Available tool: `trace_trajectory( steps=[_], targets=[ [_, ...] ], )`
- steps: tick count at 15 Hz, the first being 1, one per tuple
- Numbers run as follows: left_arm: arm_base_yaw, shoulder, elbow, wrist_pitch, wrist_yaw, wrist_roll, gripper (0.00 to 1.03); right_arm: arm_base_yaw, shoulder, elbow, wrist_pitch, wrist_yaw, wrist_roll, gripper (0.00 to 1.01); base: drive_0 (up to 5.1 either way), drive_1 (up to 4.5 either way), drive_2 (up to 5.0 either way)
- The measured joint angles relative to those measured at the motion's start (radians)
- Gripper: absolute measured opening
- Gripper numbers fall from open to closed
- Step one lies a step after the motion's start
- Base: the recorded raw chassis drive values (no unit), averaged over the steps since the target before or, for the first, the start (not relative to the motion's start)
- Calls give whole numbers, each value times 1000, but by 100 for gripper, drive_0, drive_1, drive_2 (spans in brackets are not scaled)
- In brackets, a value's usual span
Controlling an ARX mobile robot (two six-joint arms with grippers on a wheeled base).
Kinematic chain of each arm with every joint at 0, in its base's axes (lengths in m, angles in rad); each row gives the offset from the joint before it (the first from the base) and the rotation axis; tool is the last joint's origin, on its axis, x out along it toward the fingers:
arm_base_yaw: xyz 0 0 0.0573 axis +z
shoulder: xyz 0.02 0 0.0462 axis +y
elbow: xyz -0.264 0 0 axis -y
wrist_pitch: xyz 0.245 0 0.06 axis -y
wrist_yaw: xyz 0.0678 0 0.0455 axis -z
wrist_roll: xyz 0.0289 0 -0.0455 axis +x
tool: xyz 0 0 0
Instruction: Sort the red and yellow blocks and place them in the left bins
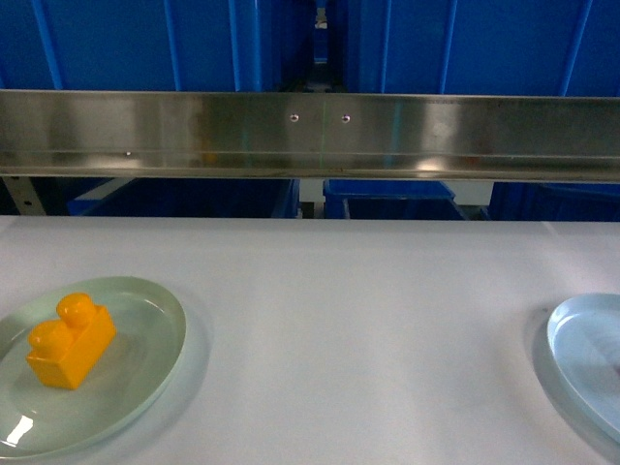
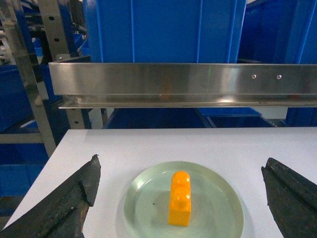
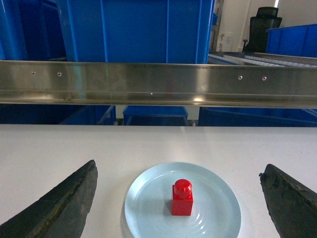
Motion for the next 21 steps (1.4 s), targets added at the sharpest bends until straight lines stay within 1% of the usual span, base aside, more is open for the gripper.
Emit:
trace_trajectory(
  steps=[3, 4, 5, 6, 7, 9, 10, 11, 12, 13, 14, 15, 16, 17, 18, 19, 20, 21],
  targets=[
    [-3, 0, 0, 0, 0, 0, 98, 0, 0, 0, 0, 0, 0, 98, 0, 0, 0],
    [-38, 0, 0, -13, -18, 3, 98, 0, 0, 0, 0, 0, 0, 98, 0, 0, 0],
    [-57, 0, 0, -29, -19, 3, 98, -2, 0, 0, -11, -9, 3, 98, 0, 0, 0],
    [-60, 1, 0, -39, -19, -1, 98, -29, 1, 0, -47, -48, 9, 98, 0, 0, 0],
    [-48, 3, 0, -50, -11, -2, 98, -64, 13, 0, -46, -77, 12, 98, 0, 0, 0],
    [-8, 11, 2, -55, 6, -6, 98, -110, 114, 2, 52, -128, 24, 98, 0, 0, 0],
    [14, 45, 3, -41, 28, -21, 98, -119, 194, 5, 117, -135, 29, 98, 0, 0, 0],
    [34, 97, 5, -2, 50, -29, 98, -111, 293, 25, 205, -131, 32, 98, 0, 0, 0],
    [47, 200, 27, 88, 72, -35, 98, -77, 427, 78, 305, -107, 42, 98, 0, 0, 0],
    [56, 318, 64, 199, 78, -28, 98, -56, 546, 138, 370, -102, 57, 98, 0, 0, 0],
    [76, 470, 122, 325, 101, -16, 98, -44, 668, 214, 370, -109, 66, 98, 0, 0, 0],
    [100, 679, 200, 465, 135, -4, 98, -40, 821, 289, 357, -135, 89, 98, 0, 0, 0],
    [109, 800, 247, 500, 174, -8, 98, -38, 946, 345, 402, -133, 92, 98, 0, 0, 0],
    [116, 910, 288, 496, 218, -20, 98, -39, 1057, 407, 429, -135, 105, 98, 0, 0, 0],
    [126, 1006, 321, 501, 248, -19, 98, -39, 1171, 479, 459, -132, 109, 98, 0, 0, 0],
    [135, 1076, 368, 485, 265, -19, 98, -34, 1262, 526, 517, -93, 96, 98, 0, 0, 0],
    [135, 1133, 412, 505, 267, -16, 98, -34, 1312, 560, 510, -87, 90, 98, 0, 0, 0],
    [132, 1204, 464, 525, 259, 7, 98, -33, 1385, 599, 499, -75, 80, 98, 0, 0, 0]
  ],
)
